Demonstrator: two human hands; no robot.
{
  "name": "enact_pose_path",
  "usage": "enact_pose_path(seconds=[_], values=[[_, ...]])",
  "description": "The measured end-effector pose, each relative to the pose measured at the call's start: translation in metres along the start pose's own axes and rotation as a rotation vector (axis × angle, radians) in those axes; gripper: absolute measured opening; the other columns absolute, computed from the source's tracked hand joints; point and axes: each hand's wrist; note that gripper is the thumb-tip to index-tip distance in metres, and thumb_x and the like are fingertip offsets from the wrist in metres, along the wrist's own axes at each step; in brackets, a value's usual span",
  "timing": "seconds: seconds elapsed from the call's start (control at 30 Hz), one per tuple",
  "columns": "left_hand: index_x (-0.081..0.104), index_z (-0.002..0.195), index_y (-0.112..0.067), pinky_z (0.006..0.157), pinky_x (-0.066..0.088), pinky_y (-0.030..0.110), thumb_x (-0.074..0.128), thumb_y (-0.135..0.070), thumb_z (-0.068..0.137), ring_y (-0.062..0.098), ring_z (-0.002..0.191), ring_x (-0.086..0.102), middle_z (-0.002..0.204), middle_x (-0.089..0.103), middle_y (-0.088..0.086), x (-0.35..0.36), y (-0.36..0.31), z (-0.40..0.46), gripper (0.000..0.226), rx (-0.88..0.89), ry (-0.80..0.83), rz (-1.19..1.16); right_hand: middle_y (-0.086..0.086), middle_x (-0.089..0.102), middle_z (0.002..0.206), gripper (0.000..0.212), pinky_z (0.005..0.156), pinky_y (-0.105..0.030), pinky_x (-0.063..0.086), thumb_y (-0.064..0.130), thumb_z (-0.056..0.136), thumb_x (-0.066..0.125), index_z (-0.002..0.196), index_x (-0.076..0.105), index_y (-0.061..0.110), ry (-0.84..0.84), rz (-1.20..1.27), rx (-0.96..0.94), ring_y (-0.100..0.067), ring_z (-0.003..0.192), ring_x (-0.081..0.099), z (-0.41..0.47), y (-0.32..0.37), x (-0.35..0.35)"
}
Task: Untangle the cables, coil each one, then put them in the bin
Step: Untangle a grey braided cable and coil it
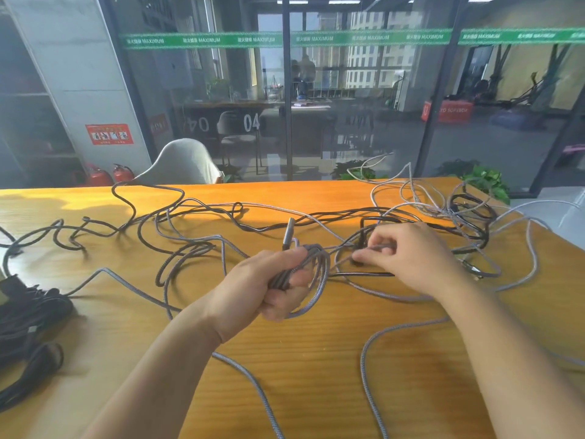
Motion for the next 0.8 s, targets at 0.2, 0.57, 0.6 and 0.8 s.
enact_pose_path(seconds=[0.2,0.57,0.6,0.8], values=[[0.039,0.079,-0.006,0.051,0.024,0.022,0.036,-0.033,0.113,0.017,0.056,0.021,0.063,0.024,0.005,0.011,0.004,0.005,0.043,-0.035,-0.017,0.217,0.011,0.055,0.049,0.030,0.051,-0.021,0.038,0.047,0.090,0.077,0.074,0.064,0.025,-0.391,0.199,-0.147,-0.012,0.054,0.056,-0.012,0.048,0.027],[0.037,0.083,0.011,0.048,0.018,0.025,0.036,-0.036,0.112,0.016,0.054,0.017,0.064,0.020,0.007,0.008,0.017,0.015,0.055,0.058,-0.424,0.070,0.011,0.070,0.078,0.037,0.066,-0.013,0.044,0.010,0.107,0.048,0.125,0.072,0.032,0.077,0.583,-0.177,-0.004,0.070,0.063,-0.031,0.083,0.025],[0.037,0.083,0.010,0.049,0.016,0.027,0.037,-0.041,0.112,0.016,0.054,0.018,0.063,0.022,0.007,0.007,0.018,0.015,0.059,0.084,-0.445,0.047,0.011,0.070,0.079,0.041,0.066,-0.013,0.043,0.012,0.108,0.047,0.135,0.068,0.035,0.100,0.558,-0.189,-0.004,0.072,0.063,-0.031,0.082,0.024],[0.041,0.075,-0.010,0.048,0.020,0.024,0.049,-0.049,0.107,0.016,0.054,0.018,0.061,0.023,0.001,0.010,0.017,0.016,0.052,0.174,-0.577,0.073,0.014,0.074,0.109,0.040,0.083,-0.032,0.055,0.022,0.111,0.048,0.146,0.057,0.039,0.108,0.399,-0.334,-0.011,0.091,0.069,-0.033,0.082,0.020]])
Point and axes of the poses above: each hand's wrist, its own z-axis towards the middle knuckle, its own x-axis out of the palm, y = z × x
